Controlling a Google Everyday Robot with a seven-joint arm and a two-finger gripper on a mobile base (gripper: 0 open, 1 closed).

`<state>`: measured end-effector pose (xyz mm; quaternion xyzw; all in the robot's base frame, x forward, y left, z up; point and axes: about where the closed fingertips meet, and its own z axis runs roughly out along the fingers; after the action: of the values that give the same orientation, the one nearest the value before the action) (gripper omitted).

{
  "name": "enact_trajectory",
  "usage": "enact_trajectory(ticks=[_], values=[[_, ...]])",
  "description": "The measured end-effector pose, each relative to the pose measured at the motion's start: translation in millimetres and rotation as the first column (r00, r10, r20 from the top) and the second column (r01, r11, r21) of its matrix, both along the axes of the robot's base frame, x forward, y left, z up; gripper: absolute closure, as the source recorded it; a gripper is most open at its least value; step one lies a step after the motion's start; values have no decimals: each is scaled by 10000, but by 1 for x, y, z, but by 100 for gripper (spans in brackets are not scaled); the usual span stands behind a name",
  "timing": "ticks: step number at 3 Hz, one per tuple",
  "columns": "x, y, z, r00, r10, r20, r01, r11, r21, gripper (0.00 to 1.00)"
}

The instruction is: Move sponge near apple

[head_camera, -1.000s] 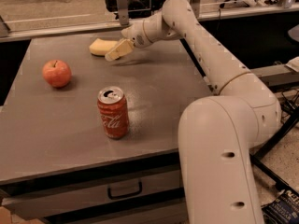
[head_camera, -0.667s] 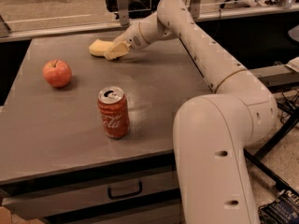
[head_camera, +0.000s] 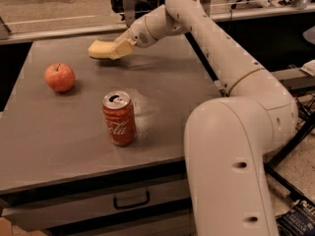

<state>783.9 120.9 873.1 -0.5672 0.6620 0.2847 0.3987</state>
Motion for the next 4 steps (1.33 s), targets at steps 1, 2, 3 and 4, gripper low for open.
enact_trajectory(ticks=[1, 2, 3, 4], values=[[-37, -9, 15, 9961, 880, -12, -879, 9951, -448, 100], [-86, -21, 8, 9805, 1946, -265, -1963, 9752, -1027, 100], [-113, -19, -1, 9649, 2610, -298, -2627, 9587, -1093, 100], [-132, 1, -3, 9400, 3405, -200, -3407, 9349, -991, 96]])
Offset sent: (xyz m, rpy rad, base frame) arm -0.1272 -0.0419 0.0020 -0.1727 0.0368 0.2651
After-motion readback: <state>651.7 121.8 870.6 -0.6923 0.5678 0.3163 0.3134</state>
